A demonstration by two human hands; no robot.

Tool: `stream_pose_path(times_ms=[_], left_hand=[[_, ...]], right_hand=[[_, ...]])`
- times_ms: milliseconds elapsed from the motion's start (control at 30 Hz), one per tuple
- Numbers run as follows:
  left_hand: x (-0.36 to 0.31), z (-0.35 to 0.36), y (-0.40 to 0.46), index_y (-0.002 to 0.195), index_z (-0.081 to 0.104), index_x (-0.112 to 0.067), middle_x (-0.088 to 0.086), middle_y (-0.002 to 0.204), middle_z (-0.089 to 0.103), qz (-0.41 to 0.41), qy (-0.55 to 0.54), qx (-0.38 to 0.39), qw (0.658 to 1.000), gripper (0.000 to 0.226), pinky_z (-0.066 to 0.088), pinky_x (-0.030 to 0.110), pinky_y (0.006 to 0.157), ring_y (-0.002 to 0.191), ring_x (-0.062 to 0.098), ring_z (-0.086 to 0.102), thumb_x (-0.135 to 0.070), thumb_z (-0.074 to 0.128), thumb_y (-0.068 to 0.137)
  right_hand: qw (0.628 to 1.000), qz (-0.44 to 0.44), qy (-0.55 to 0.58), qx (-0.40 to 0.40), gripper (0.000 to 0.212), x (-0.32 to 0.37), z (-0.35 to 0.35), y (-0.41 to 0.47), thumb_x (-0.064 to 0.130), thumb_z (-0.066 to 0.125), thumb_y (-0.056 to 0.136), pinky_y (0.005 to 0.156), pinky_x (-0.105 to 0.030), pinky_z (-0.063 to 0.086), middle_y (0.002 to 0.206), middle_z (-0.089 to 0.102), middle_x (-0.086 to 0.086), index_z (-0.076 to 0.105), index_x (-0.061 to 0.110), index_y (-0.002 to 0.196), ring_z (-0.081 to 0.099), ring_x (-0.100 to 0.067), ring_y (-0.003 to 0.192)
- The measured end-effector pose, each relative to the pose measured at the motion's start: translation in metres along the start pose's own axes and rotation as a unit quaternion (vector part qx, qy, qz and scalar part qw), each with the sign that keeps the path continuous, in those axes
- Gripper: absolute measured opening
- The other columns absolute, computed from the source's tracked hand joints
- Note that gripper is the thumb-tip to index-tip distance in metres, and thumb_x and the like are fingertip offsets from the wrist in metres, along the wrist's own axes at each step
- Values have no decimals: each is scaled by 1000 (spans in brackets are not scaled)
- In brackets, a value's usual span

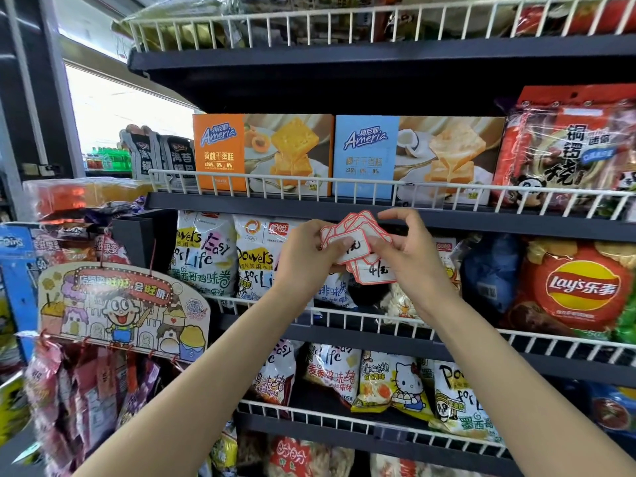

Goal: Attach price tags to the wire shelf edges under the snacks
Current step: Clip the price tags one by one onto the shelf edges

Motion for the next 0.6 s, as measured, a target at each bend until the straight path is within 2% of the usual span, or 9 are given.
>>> stream_pose_path(times_ms=[67,167,300,367,433,500,600], left_hand=[[5,-1,0,104,60,-3,9,89,70,-18,-18,-3,1000,16,56,19,61,73,13,68,-9,61,89],[12,-1,-1,106,59,-1,9,89,70,-43,-59,-2,997,19,54,17,59,72,12,68,-7,61,89],[14,-2,0,106,58,-1,6,86,69,-53,-83,-4,995,18,53,15,56,69,7,68,-6,60,89],[15,-1,1,104,57,-3,5,85,68,-60,-87,-8,994,15,53,15,55,68,7,67,-6,59,90],[15,4,1,97,55,-8,4,84,66,-71,-97,-7,993,7,55,18,55,66,7,67,-6,58,91],[14,13,3,98,55,-11,5,88,67,-67,-81,-4,994,9,59,27,64,74,12,69,-8,59,91],[8,28,11,101,55,-16,6,97,68,-38,-32,-5,999,14,56,40,81,91,22,67,-12,61,90]], right_hand=[[1000,17,-3,-2,14,-3,1,0,15,59,91,71,-36,56,94,69,-8,50,24,95,68,-18,78],[1000,6,-19,-16,7,1,-2,1,16,64,87,64,-27,55,82,69,-3,58,19,86,68,-11,69],[997,21,-5,-79,9,-2,-18,2,16,75,78,67,-37,56,74,69,-3,67,19,74,68,-20,72],[995,28,10,-100,10,-4,-24,3,14,75,77,61,-36,55,72,69,-3,68,19,72,68,-18,67],[992,29,24,-120,9,-5,-29,2,13,75,77,52,-28,51,71,69,-2,68,17,73,66,-13,61],[990,29,21,-137,6,-6,-33,1,14,75,77,49,-23,48,70,69,-3,69,15,75,66,-12,59],[989,25,-2,-147,7,-7,-44,1,15,73,80,47,-22,48,65,68,0,68,16,74,62,-5,53]])
Point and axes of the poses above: each hand's wrist, its own y-axis towards the middle knuckle, its own z-axis out of the palm, x = y × z, the point moved 9 cm from there along y, towards the middle knuckle
